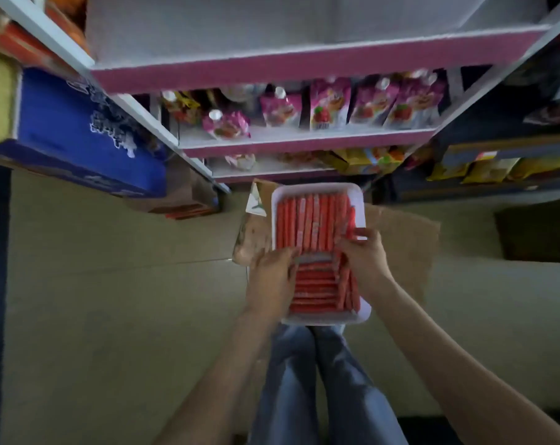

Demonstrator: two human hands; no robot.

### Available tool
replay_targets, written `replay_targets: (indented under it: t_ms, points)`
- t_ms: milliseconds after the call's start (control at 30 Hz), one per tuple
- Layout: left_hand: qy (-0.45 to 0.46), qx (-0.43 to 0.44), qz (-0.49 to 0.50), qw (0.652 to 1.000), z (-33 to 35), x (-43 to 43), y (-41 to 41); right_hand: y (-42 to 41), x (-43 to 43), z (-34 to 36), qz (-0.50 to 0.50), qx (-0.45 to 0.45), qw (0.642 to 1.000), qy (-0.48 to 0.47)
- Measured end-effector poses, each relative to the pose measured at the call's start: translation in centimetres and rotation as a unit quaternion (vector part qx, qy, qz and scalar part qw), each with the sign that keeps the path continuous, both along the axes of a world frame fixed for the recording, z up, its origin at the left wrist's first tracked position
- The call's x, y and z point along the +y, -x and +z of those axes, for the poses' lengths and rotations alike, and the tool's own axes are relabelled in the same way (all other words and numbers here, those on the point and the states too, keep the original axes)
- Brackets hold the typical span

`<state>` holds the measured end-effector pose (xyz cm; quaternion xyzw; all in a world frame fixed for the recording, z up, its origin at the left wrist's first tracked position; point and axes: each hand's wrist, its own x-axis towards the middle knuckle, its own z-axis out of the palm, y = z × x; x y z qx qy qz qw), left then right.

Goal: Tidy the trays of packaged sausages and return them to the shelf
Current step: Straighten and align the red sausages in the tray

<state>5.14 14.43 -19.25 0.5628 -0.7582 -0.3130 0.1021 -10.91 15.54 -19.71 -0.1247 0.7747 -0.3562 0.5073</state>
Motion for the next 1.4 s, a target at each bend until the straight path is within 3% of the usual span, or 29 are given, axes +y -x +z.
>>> replay_targets:
  t_ms: [100, 200, 367, 533, 700, 767, 833, 933, 1033, 1167, 1300, 1400]
  points:
    - [-0.019, -0.165, -0.073, 0.983, -6.8, 1.6, -0.9, -1.2, 1.3, -6.0, 0.088, 0.104, 0.990, 0.048]
    - [-0.017, -0.242, -0.161, 0.957, -12.8, 3.5, -0.1, -1.2, 0.6, -11.2, 0.174, 0.187, 0.964, 0.081]
    - [0.021, -0.268, -0.164, 0.949, -19.7, 3.9, 1.8, -0.1, -1.6, -16.6, 0.234, 0.295, 0.924, 0.074]
    - [0.032, -0.287, -0.162, 0.944, -21.5, 3.5, 2.6, -0.8, -1.0, -18.5, 0.427, 0.357, 0.831, 0.010]
    - [-0.030, -0.285, -0.132, 0.949, -21.1, 2.6, 2.7, 0.0, 1.2, -18.9, 0.446, 0.354, 0.822, 0.030]
    - [-0.096, -0.245, -0.109, 0.959, -19.3, 2.8, 2.7, 0.3, 1.9, -18.4, 0.462, 0.355, 0.811, 0.051]
    - [-0.107, -0.181, -0.047, 0.976, -17.2, 3.0, 2.6, 0.6, 2.6, -17.2, 0.482, 0.315, 0.812, 0.093]
    - [-0.095, -0.060, 0.050, 0.992, -12.2, 2.3, 2.5, 1.0, 3.1, -14.3, 0.501, 0.189, 0.838, 0.108]
    - [-0.086, 0.050, 0.121, 0.988, -5.9, 0.6, 2.4, 1.4, 3.1, -9.6, 0.448, 0.134, 0.874, 0.129]
    - [-0.159, 0.221, 0.216, 0.938, 3.2, -1.6, 3.0, 2.8, 2.3, -1.9, 0.347, 0.132, 0.919, 0.130]
    - [-0.206, 0.419, 0.267, 0.843, 11.3, -3.6, 4.5, 4.3, 1.0, 7.7, 0.194, 0.077, 0.963, 0.172]
    - [-0.215, 0.511, 0.287, 0.782, 16.7, -4.7, 5.9, 5.3, 0.5, 15.5, 0.066, 0.023, 0.963, 0.259]
